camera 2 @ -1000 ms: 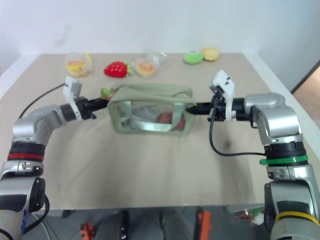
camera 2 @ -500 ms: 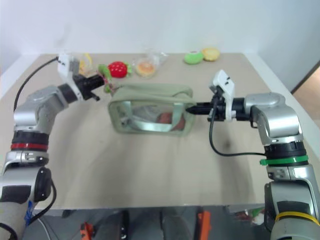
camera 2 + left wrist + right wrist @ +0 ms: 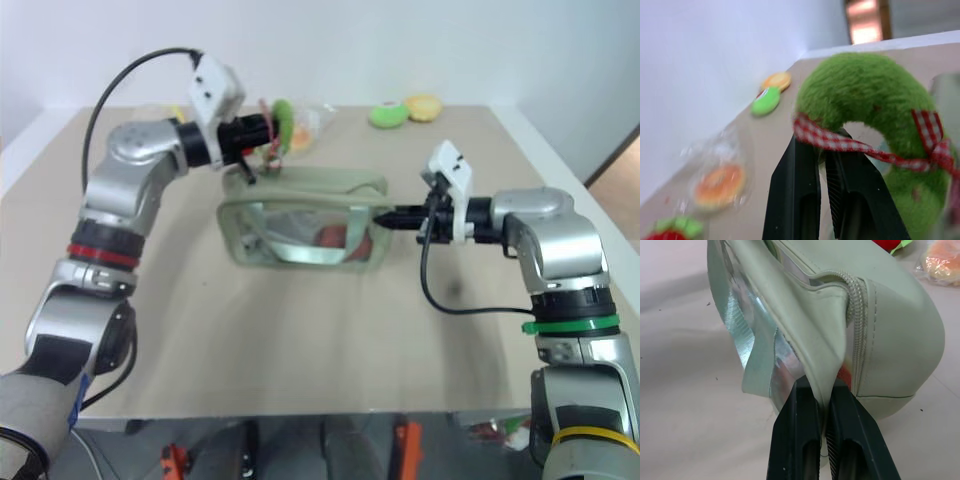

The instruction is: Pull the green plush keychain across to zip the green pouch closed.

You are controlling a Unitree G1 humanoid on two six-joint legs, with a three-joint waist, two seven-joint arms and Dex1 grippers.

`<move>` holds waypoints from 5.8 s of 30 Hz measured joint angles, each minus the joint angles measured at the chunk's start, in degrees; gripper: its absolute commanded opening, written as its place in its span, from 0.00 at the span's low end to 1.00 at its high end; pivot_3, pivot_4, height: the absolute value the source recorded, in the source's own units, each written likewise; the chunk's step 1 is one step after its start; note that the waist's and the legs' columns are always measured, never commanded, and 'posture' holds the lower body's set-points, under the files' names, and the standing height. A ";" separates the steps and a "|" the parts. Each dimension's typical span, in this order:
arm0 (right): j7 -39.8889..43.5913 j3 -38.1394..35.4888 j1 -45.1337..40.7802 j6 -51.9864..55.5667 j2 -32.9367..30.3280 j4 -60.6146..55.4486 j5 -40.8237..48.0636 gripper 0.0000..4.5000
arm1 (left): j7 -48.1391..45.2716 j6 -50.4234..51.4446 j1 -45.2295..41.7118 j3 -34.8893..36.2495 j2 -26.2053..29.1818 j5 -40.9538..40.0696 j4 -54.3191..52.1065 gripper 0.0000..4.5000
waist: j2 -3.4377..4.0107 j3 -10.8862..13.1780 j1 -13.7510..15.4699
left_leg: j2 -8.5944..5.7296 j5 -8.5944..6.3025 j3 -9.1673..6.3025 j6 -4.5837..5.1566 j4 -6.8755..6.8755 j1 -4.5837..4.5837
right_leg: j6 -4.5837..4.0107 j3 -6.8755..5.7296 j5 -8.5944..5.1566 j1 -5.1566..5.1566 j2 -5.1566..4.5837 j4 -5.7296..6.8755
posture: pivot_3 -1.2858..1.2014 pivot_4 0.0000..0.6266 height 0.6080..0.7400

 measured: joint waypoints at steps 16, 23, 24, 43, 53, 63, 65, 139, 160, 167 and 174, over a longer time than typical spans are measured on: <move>-1.01 -0.19 0.33 0.64 -0.10 -0.22 0.07 0.00 | -8.33 4.45 -3.97 -4.59 -4.91 0.52 -2.89 0.06 | 0.05 0.04 -0.08 | -0.02 0.00 -0.04 0.00 -0.07 0.01 | 0.03 0.01 -0.04 -0.02 0.00 0.00 | 0.52 0.24 1.00; -0.97 -0.19 0.33 0.66 -0.09 -0.23 0.08 0.00 | -8.41 4.57 -3.96 -4.88 -3.62 1.54 -3.49 0.06 | 0.05 0.04 -0.08 | -0.02 0.00 -0.03 0.00 -0.06 0.01 | 0.03 0.01 -0.04 -0.02 0.00 0.00 | 0.52 0.24 1.00; -0.96 -0.19 0.33 0.66 -0.08 -0.24 0.10 0.00 | -8.40 4.66 -3.95 -4.86 -3.37 1.58 -3.52 0.06 | 0.05 0.04 -0.08 | -0.02 0.00 -0.04 0.00 -0.06 0.01 | 0.03 0.01 -0.04 -0.02 0.00 0.00 | 0.52 0.24 1.00; -0.98 0.02 0.00 0.41 1.03 -0.58 0.40 0.00 | -10.46 13.63 0.74 1.35 6.68 -4.02 -10.16 0.56 | 0.06 0.04 -0.02 | -0.01 0.00 -0.05 0.00 -0.04 0.00 | 0.03 -0.03 -0.04 -0.01 -0.01 0.01 | 0.52 0.24 1.00; -0.92 0.06 -0.47 0.40 1.64 -0.26 -0.05 0.00 | -10.25 14.44 0.85 1.44 8.62 -4.40 -12.48 0.99 | 0.06 0.04 -0.13 | 0.00 0.00 -0.05 0.01 -0.03 0.03 | 0.04 -0.02 -0.03 -0.01 0.01 0.03 | 0.52 0.24 1.00; -0.73 0.24 -0.85 0.28 2.22 0.27 -0.23 0.00 | -16.92 17.84 13.33 12.30 19.51 -14.73 -18.53 0.99 | 0.06 0.04 -0.26 | 0.05 0.00 -0.05 0.01 -0.04 0.08 | 0.00 -0.05 -0.05 0.00 0.01 0.07 | 0.52 0.24 1.00; -0.70 0.24 -0.84 0.27 2.28 0.39 -0.24 0.00 | -17.11 19.04 15.95 13.18 20.54 -15.44 -18.51 0.99 | 0.06 0.04 -0.25 | 0.05 0.00 -0.05 0.01 0.01 0.09 | 0.01 -0.05 -0.04 0.03 0.01 0.08 | 0.52 0.24 1.00; -12.96 1.69 -18.27 4.47 13.63 11.72 2.65 0.69 | -3.90 23.13 32.88 11.65 10.34 -21.41 -26.43 0.00 | -0.14 -0.08 0.63 | 0.01 -0.01 -0.06 0.03 0.07 -0.01 | -0.01 -0.06 -0.07 0.10 -0.05 -0.02 | 0.52 0.24 1.00; -4.97 1.08 -20.17 4.55 10.99 14.68 1.16 0.69 | -2.92 22.51 33.49 11.47 10.08 -21.31 -26.73 0.00 | -0.13 -0.07 0.65 | 0.01 -0.01 -0.06 0.03 0.07 0.06 | -0.12 -0.07 -0.12 0.12 -0.05 -0.01 | 0.52 0.24 1.00; -3.98 2.36 -19.97 7.02 12.06 12.08 1.23 0.69 | -3.10 22.25 33.39 11.14 9.97 -21.25 -26.65 0.00 | -0.13 -0.07 0.93 | 0.01 -0.01 -0.06 0.03 0.08 0.04 | -0.16 -0.07 -0.14 0.12 -0.05 -0.02 | 0.52 0.24 1.00; -2.58 5.34 -18.74 7.68 13.02 10.59 0.99 0.57 | -3.00 21.79 33.43 11.02 9.99 -21.22 -26.65 0.00 | -0.13 -0.07 0.97 | 0.01 -0.01 -0.07 0.03 0.08 0.04 | -0.18 -0.08 -0.15 0.12 -0.05 -0.01 | 0.52 0.24 1.00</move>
